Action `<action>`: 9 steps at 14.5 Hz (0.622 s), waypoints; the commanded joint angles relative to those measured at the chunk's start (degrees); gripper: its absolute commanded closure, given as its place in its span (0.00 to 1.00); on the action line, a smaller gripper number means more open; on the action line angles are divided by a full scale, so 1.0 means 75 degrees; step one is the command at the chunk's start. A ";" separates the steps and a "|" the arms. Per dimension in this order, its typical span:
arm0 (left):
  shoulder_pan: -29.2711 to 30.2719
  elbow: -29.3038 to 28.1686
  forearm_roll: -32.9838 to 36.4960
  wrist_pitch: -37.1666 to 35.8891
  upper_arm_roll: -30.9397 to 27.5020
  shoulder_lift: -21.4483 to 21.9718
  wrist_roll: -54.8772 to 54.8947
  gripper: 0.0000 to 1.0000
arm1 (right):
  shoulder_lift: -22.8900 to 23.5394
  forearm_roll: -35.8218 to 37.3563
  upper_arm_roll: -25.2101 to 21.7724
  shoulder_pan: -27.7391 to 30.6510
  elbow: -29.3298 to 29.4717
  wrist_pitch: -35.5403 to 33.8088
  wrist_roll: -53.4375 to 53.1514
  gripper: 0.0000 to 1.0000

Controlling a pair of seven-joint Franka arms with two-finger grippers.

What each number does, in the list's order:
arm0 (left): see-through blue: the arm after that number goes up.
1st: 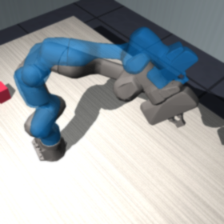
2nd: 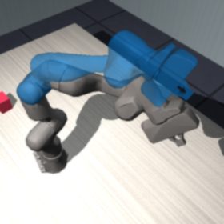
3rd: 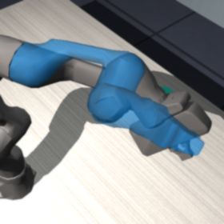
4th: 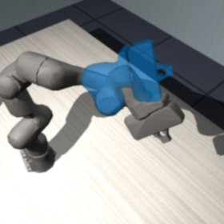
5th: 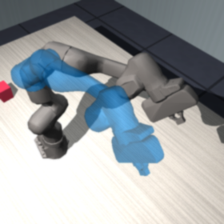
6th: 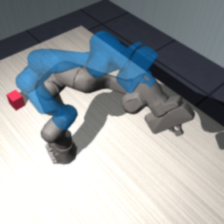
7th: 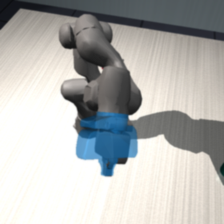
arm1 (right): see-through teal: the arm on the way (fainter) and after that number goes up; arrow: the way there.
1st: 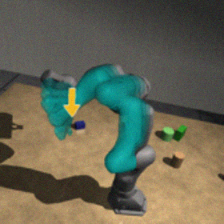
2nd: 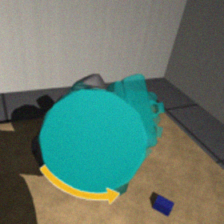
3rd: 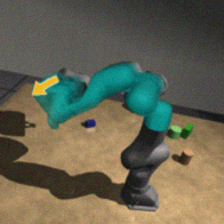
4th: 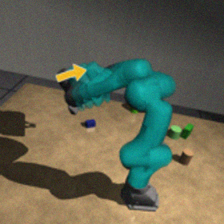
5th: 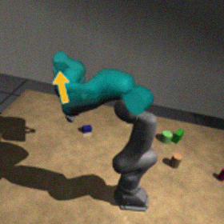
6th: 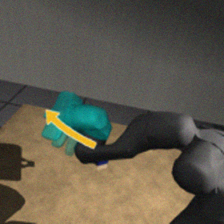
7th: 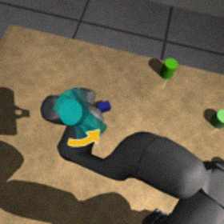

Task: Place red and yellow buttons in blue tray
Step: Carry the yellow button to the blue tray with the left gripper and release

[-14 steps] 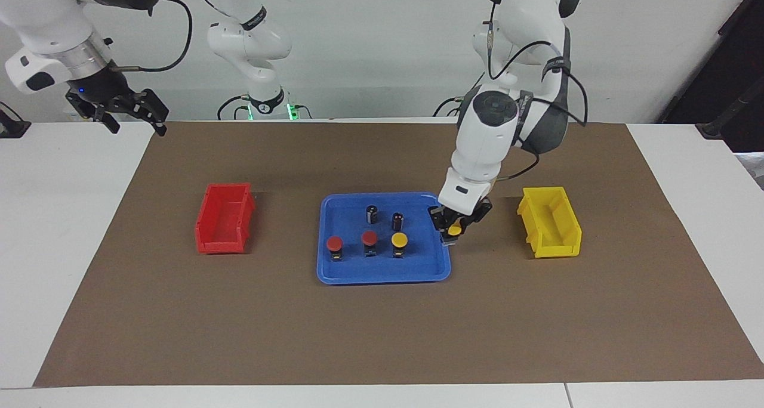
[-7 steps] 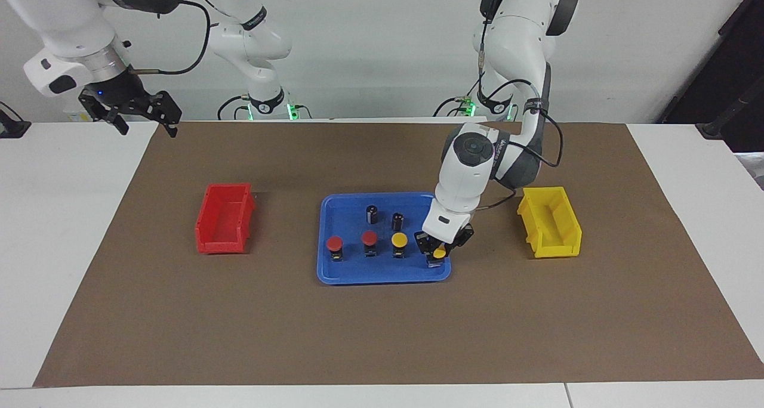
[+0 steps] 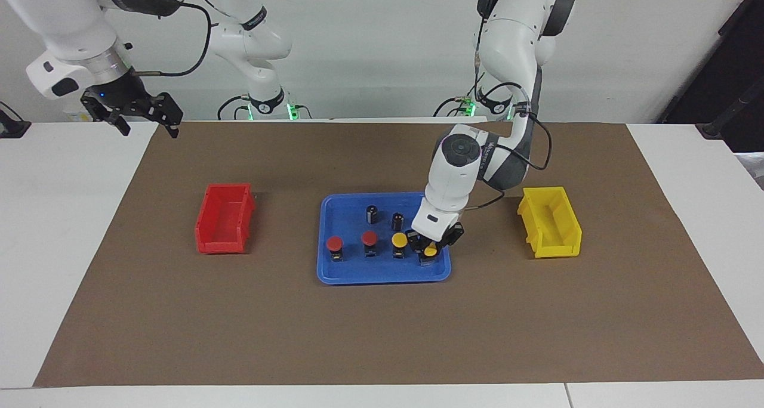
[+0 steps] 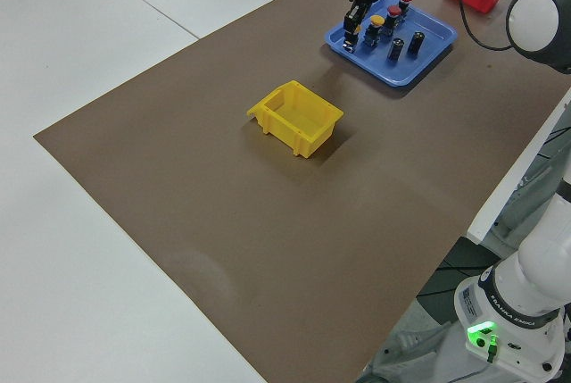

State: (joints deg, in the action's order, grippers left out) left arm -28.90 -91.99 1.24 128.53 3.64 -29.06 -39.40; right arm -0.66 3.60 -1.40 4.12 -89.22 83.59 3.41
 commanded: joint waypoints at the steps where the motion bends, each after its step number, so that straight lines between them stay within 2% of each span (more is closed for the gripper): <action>1: -0.0167 -0.0309 -0.0025 0.0090 -0.0087 0.0101 -0.0184 0.98 | -0.0170 0.0001 0.0046 0.0013 -0.0232 0.0093 -0.0033 0.00; 4: -0.0202 -0.0450 -0.0025 0.0030 -0.0099 0.0171 -0.0173 0.98 | -0.0170 0.0001 0.0046 0.0013 -0.0232 0.0093 -0.0033 0.00; 5: -0.0202 -0.0438 -0.0025 0.0019 -0.0099 0.0171 -0.0173 0.89 | -0.0170 0.0001 0.0046 0.0013 -0.0232 0.0093 -0.0033 0.00; 7: -0.0120 -0.0357 -0.0013 0.0007 -0.0099 0.0159 -0.0161 0.37 | -0.0170 0.0001 0.0046 0.0013 -0.0232 0.0093 -0.0033 0.00; 8: -0.0097 -0.0321 0.0068 -0.0051 -0.0133 0.0171 -0.0138 0.02 | -0.0170 0.0001 0.0046 0.0013 -0.0232 0.0093 -0.0033 0.00; 9: -0.0085 -0.0205 0.0092 -0.0156 -0.0192 0.0206 -0.0080 0.00 | -0.0170 0.0001 0.0046 0.0013 -0.0232 0.0093 -0.0033 0.00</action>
State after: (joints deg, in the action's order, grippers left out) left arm -29.31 -92.65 1.26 128.34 3.33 -28.74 -39.69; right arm -0.66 3.60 -1.25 4.10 -89.36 83.59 3.41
